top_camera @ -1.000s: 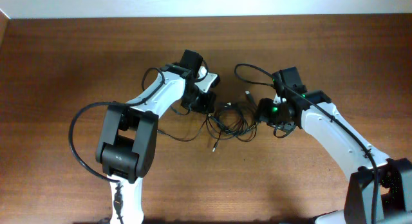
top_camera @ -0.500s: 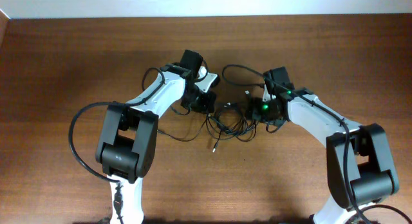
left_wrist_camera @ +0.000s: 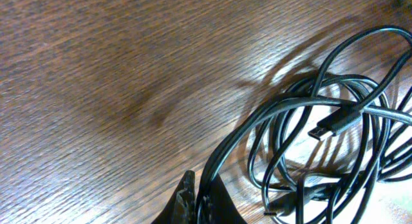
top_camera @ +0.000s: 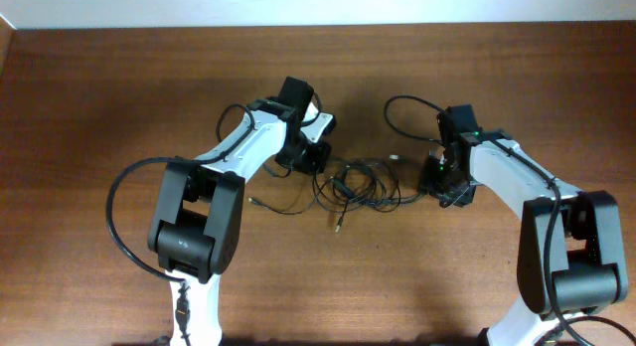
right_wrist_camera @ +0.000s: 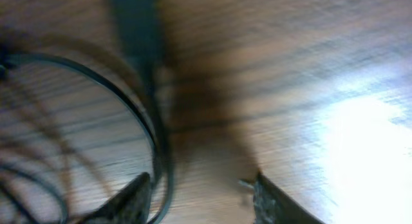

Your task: Untangle cables

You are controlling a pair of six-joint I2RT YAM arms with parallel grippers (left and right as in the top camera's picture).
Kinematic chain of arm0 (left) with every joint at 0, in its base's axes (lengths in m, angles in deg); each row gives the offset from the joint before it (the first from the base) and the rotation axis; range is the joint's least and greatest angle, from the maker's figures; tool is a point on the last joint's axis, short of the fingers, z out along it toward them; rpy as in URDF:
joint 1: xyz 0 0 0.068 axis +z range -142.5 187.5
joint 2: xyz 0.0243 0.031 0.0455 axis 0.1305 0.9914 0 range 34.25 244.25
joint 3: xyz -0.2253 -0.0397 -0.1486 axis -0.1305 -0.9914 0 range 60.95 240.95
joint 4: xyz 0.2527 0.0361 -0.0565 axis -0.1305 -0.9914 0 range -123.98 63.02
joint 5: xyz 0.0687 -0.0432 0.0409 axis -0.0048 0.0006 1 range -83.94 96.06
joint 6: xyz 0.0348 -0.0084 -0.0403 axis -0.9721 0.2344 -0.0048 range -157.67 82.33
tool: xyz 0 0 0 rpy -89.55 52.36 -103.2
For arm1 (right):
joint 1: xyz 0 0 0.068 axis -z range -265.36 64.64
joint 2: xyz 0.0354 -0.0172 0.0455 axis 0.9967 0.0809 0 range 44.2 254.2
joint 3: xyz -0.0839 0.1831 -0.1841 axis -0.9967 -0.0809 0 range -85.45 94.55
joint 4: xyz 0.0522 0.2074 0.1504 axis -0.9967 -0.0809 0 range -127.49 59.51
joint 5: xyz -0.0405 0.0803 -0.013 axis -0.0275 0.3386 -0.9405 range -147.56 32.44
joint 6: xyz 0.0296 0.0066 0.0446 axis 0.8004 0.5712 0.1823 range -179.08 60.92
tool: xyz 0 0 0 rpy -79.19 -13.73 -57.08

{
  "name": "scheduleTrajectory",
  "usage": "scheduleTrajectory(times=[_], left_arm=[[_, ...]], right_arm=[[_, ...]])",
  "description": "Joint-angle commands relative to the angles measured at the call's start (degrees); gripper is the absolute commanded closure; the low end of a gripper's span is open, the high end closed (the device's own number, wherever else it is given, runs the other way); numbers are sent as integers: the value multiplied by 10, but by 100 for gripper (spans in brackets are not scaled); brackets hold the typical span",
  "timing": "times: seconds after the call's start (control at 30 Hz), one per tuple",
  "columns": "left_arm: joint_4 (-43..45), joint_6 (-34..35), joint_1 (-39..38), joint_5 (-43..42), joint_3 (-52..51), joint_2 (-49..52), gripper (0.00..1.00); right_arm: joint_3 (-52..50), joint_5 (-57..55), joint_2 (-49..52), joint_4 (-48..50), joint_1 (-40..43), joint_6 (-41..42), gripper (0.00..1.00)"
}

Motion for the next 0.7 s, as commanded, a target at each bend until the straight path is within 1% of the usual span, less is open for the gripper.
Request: scheduleTrajectory(times=[0.0,0.1,0.13,0.17,0.2,0.4,0.57,0.63,0.67], left_arm=[[0,4,1,10,-2,9,100],[0,4,-2,10,-2,9,100],[0,4,-2,10,-2,9,100],[0,4,-3,10,-2,9,100],[0,4,-3,10,-2,9,100],[0,4,-3,10,-2,9,100],[0,4,-3,10,-2,9,100],[0,4,-3,10,-2,9,100],[0,4,-3,10,-2,9,100]], right_arm=[[-10,143,11,82,4,-90,41],[-10,153,11,151,-10,-89,41],[-10,151,13,158,-21,-89,41],[-10,134,15,161,-33,-90,40],[-10,94,17,161,-49,-89,39],[-10,89,22,167,-68,-97,39],[-10,91,25,179,-86,-139,39],[-10,83,25,198,-87,-194,43],[-10,59,25,202,-87,-208,44]])
